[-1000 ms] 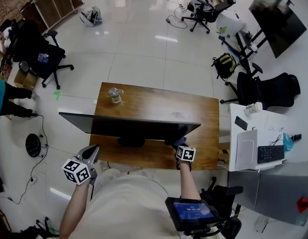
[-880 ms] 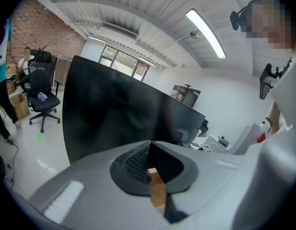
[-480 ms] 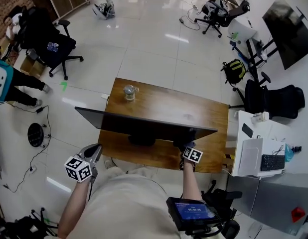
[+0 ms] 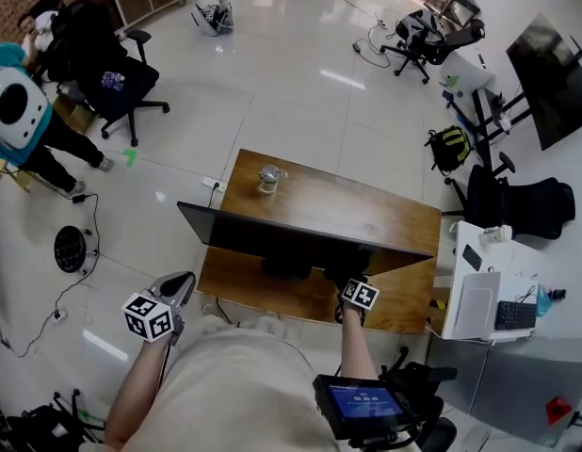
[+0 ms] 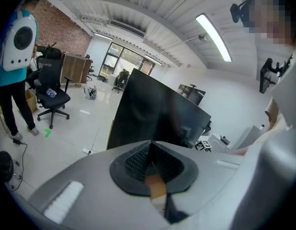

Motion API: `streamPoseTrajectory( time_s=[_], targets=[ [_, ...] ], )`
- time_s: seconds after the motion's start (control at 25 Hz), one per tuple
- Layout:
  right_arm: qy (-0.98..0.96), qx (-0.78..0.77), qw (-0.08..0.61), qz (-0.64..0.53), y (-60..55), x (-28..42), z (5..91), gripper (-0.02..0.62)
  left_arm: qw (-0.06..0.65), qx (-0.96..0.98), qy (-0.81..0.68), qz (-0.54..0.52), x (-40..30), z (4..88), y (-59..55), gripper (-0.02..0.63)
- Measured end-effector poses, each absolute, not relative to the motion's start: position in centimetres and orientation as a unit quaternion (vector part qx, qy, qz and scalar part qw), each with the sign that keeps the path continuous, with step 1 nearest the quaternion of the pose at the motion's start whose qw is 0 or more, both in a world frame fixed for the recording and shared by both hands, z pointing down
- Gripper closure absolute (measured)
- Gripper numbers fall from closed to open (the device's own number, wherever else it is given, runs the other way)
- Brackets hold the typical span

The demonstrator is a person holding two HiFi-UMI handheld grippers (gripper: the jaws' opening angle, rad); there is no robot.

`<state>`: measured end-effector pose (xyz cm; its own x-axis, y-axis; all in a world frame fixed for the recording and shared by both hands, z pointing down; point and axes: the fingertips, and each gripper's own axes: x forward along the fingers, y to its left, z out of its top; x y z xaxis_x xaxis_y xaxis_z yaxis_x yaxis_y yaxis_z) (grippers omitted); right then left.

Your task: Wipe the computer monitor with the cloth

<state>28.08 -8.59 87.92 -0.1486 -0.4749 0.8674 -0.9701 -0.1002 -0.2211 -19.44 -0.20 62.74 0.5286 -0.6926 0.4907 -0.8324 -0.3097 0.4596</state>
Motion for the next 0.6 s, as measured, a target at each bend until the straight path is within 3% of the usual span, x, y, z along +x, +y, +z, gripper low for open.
streamPoseTrajectory(
  time_s=[0.6],
  targets=[
    [-0.612, 0.578, 0.302, 0.447, -8.6, 23.0, 87.3, 0.499, 0.371, 0.812, -0.438, 0.106, -21.7, 64.2, 0.5, 0.614]
  ],
)
